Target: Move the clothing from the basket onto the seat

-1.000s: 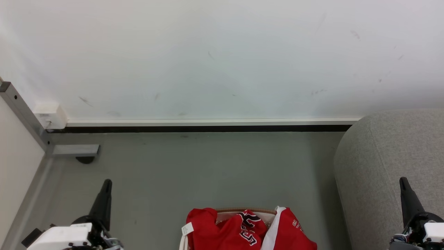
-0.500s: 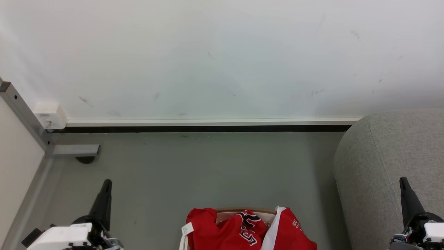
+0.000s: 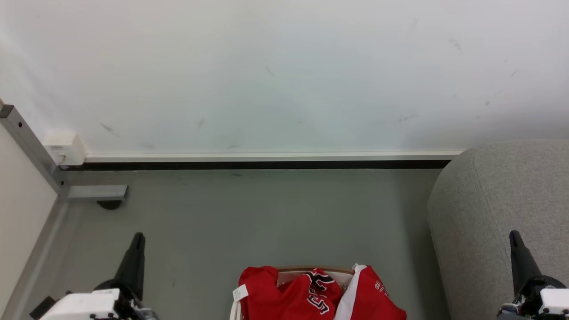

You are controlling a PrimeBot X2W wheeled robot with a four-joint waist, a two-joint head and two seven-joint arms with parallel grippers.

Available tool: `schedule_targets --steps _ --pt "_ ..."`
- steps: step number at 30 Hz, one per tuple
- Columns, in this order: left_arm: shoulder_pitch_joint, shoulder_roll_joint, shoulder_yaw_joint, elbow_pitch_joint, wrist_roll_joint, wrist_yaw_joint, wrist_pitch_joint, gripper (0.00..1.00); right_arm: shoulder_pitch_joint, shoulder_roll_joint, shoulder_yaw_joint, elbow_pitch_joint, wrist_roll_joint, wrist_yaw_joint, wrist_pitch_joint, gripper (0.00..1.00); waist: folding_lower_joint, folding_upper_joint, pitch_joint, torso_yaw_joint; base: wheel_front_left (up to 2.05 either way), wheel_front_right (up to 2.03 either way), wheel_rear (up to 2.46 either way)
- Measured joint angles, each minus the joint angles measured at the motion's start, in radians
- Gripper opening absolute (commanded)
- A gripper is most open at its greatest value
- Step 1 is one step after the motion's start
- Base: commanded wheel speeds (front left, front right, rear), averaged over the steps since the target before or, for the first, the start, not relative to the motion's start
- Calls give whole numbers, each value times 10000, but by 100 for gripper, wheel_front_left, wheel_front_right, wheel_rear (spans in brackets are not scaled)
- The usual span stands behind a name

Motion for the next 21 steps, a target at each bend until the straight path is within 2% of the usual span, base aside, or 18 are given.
schedule_targets --steps 1,2,13,21 --pt "53 -19 -6 77 2 2 -2 0 61 54 29 54 0 -2 2 0 0 0 1 0 0 0 0" --pt "139 -46 -15 165 2 6 -2 100 150 128 73 121 0 -2 2 100 0 0 2 -1 0 0 0" --pt "333 -96 -291 265 157 -65 -439 100 344 669 59 155 -589 -2 -2 100 0 0 32 -6 0 0 0" --pt "316 -88 -345 27 1103 -111 -807 100 337 966 -142 -46 -1513 -2 -8 100 0 0 43 -67 0 0 0"
